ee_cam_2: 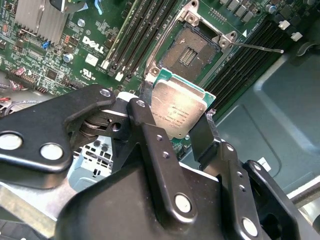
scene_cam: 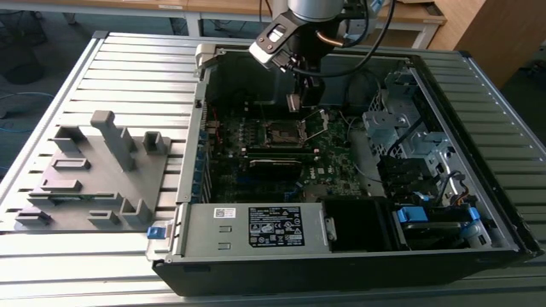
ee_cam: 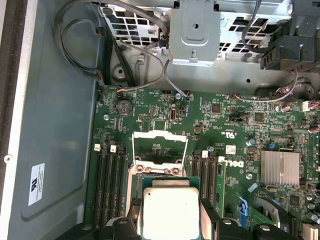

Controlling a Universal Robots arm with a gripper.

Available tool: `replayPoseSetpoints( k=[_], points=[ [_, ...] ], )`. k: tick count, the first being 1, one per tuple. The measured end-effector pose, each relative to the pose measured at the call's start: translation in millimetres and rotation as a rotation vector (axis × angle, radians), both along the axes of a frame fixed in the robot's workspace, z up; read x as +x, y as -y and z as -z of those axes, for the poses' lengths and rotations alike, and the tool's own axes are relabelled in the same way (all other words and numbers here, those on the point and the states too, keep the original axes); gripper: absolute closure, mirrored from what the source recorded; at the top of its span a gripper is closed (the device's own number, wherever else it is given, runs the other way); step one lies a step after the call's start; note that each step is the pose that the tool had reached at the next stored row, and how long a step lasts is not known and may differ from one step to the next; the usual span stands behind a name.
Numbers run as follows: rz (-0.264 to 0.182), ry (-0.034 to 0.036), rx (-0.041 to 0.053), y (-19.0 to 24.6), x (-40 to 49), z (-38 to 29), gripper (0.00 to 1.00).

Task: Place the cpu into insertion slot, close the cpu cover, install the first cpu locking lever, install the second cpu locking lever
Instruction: 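Place the cpu into insertion slot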

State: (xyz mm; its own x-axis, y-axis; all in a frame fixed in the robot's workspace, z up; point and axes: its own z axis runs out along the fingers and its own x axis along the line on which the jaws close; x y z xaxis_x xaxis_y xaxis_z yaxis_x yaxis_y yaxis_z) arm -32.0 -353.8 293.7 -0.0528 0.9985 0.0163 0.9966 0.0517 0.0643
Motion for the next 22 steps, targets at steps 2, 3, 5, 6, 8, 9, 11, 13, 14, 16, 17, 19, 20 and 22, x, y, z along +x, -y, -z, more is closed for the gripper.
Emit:
replayPoseSetpoints(
  k=[2, 3, 5, 6, 8, 9, 11, 13, 14, 16, 17, 19, 20, 22],
  points=[
    [0.000, 0.0001, 0.0001, 0.0, 0.0, 0.9, 0.46],
    [0.000, 0.0000, 0.0000, 0.0, 0.0, 1.3, 0.46],
    [0.000, -0.0001, -0.0002, 0.0, 0.0, 1.8, 0.46],
    [0.000, -0.0001, -0.0002, 0.0, 0.0, 2.0, 0.46],
    [0.000, 0.0000, 0.0000, 0.0, 0.0, 2.3, 0.46],
    [0.000, -0.0001, -0.0001, 0.0, 0.0, 2.4, 0.46],
    [0.000, 0.0000, -0.0001, 0.0, 0.0, 3.1, 0.46],
    [0.000, 0.0000, 0.0000, 0.0, 0.0, 3.5, 0.46],
    [0.000, 0.0001, 0.0001, 0.0, 0.0, 3.7, 0.46],
    [0.000, 0.0000, 0.0000, 0.0, 0.0, 4.2, 0.46],
    [0.000, 0.0000, 0.0000, 0.0, 0.0, 11.5, 0.46],
    [0.000, 0.0000, 0.0001, 0.0, 0.0, 14.5, 0.46],
    [0.000, 0.0001, 0.0001, 0.0, 0.0, 14.7, 0.46],
    [0.000, 0.0000, -0.0001, 0.0, 0.0, 15.0, 0.46]
  ],
)
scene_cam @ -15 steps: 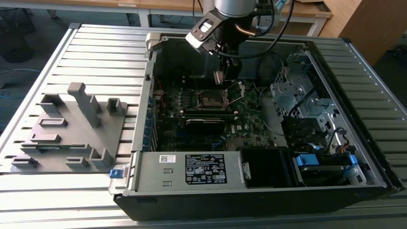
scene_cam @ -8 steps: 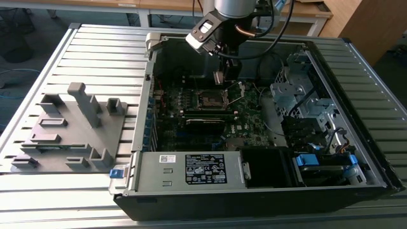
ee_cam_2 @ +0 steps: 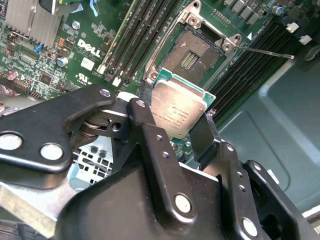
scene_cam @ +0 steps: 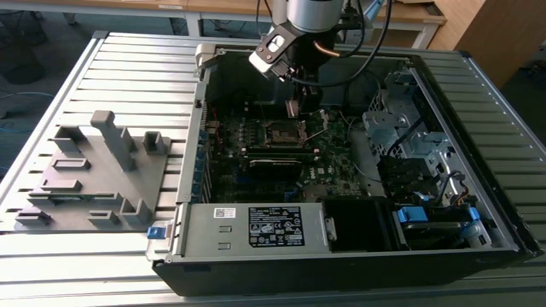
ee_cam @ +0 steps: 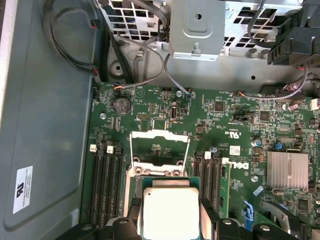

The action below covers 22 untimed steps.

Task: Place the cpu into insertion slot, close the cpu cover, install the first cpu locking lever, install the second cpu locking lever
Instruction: 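Place the cpu into insertion slot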

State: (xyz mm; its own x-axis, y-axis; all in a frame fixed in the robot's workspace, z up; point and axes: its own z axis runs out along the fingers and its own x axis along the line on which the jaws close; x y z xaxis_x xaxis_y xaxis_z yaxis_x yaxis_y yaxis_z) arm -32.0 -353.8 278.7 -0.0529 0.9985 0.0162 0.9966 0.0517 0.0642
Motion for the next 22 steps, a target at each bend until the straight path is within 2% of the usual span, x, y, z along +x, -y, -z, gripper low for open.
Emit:
replayPoseSetpoints(
  k=[22],
  points=[
    [0.000, 0.0001, 0.0002, 0.0, 0.0, 4.4, 0.46]
  ],
)
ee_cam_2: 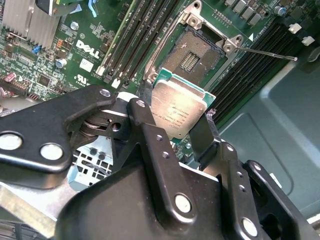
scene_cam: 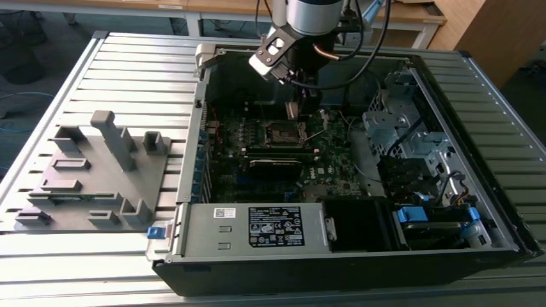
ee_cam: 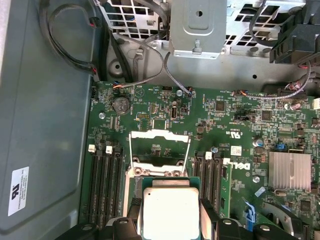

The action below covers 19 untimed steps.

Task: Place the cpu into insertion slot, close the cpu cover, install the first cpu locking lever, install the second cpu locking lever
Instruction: 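Place the cpu into insertion slot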

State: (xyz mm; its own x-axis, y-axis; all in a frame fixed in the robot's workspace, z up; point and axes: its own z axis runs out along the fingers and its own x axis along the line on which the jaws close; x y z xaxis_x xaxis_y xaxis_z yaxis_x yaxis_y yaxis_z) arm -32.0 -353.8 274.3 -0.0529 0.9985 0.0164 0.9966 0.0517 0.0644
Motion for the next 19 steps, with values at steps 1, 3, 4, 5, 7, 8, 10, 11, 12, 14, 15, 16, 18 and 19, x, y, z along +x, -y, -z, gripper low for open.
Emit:
replayPoseSetpoints(
  k=[1, 3, 4, 5, 7, 8, 10, 11, 12, 14, 15, 16, 18, 19],
  points=[
    [0.000, 0.0001, 0.0002, 0.0, 0.0, 0.4, 0.46],
    [0.000, -0.0001, -0.0001, 0.0, 0.0, 1.1, 0.46],
    [0.000, -0.0001, -0.0001, 0.0, 0.0, 1.6, 0.46],
    [0.000, -0.0002, -0.0003, 0.0, 0.0, 1.8, 0.46],
    [0.000, -0.0003, -0.0005, 0.0, 0.0, 1.8, 0.46],
    [0.000, -0.0002, -0.0003, 0.0, 0.0, 1.9, 0.46],
    [0.000, -0.0001, -0.0002, 0.0, 0.0, 2.0, 0.46],
    [0.000, -0.0001, -0.0002, 0.0, 0.0, 2.0, 0.46],
    [0.000, -0.0001, -0.0002, 0.0, 0.0, 2.0, 0.46],
    [0.000, 0.0001, 0.0001, 0.0, -0.4, 2.4, 0.46],
    [0.000, 0.0001, 0.0002, -0.1, -0.7, 2.7, 0.46],
    [0.000, 0.0001, 0.0001, -0.1, -1.2, 3.1, 0.46],
    [0.000, 0.0000, -0.0001, -0.3, -2.2, 4.3, 0.46],
    [0.000, 0.0000, -0.0001, -0.4, -2.8, 5.2, 0.46]
  ],
)
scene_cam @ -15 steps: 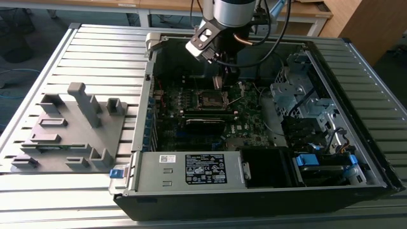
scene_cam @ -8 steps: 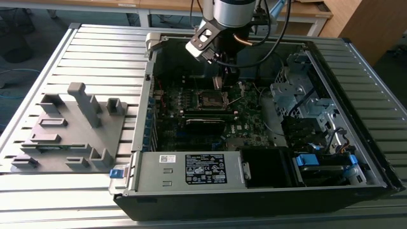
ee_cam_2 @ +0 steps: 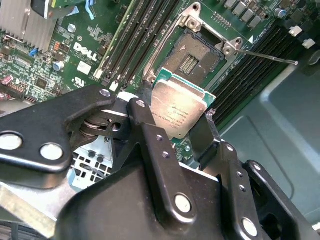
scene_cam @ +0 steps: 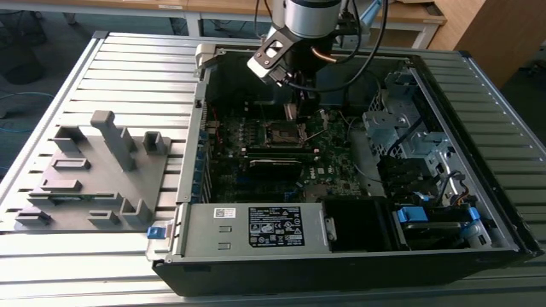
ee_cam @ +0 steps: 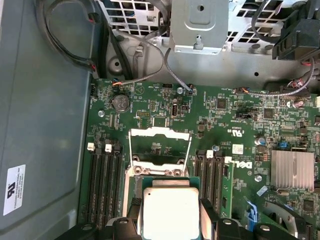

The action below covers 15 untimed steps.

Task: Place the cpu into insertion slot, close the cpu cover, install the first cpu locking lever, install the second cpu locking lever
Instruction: 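Place the cpu into insertion slot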

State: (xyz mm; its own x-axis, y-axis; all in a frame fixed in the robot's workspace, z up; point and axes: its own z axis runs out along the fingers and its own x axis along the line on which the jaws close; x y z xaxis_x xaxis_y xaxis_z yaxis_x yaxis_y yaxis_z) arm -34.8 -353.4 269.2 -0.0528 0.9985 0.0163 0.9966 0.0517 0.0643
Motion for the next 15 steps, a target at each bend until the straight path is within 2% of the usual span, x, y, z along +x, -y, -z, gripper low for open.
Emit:
replayPoseSetpoints(
  k=[10, 15],
  points=[
    [0.001, -0.0001, -0.0002, -2.2, -4.5, 12.3, 0.46],
    [0.001, -0.0001, -0.0004, -2.3, -4.6, 13.6, 0.46]
  ],
)
